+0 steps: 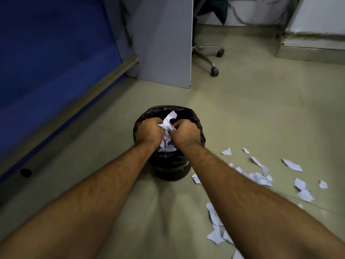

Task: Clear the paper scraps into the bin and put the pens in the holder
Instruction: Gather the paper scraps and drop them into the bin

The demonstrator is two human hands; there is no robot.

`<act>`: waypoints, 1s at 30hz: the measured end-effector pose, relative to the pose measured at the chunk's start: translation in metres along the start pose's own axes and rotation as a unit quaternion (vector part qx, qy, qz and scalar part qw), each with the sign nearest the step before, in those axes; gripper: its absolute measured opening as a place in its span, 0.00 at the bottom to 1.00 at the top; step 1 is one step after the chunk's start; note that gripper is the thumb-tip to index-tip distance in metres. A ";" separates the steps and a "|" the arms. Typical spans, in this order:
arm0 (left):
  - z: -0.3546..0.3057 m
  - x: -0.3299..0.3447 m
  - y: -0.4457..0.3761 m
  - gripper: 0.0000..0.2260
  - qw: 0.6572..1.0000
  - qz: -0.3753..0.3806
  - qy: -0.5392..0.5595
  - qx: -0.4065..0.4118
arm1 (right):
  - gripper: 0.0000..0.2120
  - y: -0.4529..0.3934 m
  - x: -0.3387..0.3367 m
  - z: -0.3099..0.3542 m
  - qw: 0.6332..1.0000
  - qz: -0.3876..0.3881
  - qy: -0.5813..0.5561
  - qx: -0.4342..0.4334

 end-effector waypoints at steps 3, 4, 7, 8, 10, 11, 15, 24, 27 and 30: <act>-0.004 0.013 0.000 0.09 0.996 0.017 -0.084 0.009 | 0.13 0.006 -0.003 0.002 0.998 -0.049 0.013 -0.023; -0.008 0.016 0.001 0.09 0.994 0.016 -0.108 0.019 | 0.13 0.011 -0.007 0.002 0.997 -0.073 0.006 -0.035; -0.030 0.018 0.011 0.09 0.989 0.001 -0.133 0.067 | 0.12 0.026 -0.026 -0.006 0.988 -0.133 -0.074 -0.033; -0.043 0.017 0.016 0.09 0.990 -0.001 -0.114 0.088 | 0.11 0.032 -0.036 -0.012 0.982 -0.150 -0.109 -0.025; -0.070 0.018 0.025 0.08 0.991 0.018 -0.052 0.120 | 0.08 0.048 -0.062 -0.028 0.970 -0.193 -0.147 -0.018; -0.088 0.023 0.031 0.08 0.989 0.042 -0.026 0.138 | 0.08 0.057 -0.077 -0.039 0.965 -0.216 -0.147 -0.019; -0.139 0.079 0.057 0.09 0.956 0.195 -0.038 0.215 | 0.08 0.088 -0.109 -0.100 0.964 -0.223 -0.142 0.027; -0.129 0.270 0.158 0.22 0.890 0.399 -0.115 0.187 | 0.17 0.173 -0.067 -0.322 0.973 0.021 0.021 0.229; -0.108 0.314 0.196 0.27 0.861 0.428 -0.197 0.194 | 0.26 0.202 -0.040 -0.367 0.951 0.084 0.147 0.258; -0.094 0.335 0.218 0.40 0.843 0.409 -0.277 0.212 | 0.35 0.221 -0.024 -0.385 0.936 0.083 0.228 0.256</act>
Point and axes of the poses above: each hand's wrist, its own y-axis away from the middle knuckle, its own x-axis out of the palm, z = x × y, the point moved 3 cm from there along -y, towards the middle knuckle, and after that the axes turned 12 degrees about z, right-handed, at the moved point
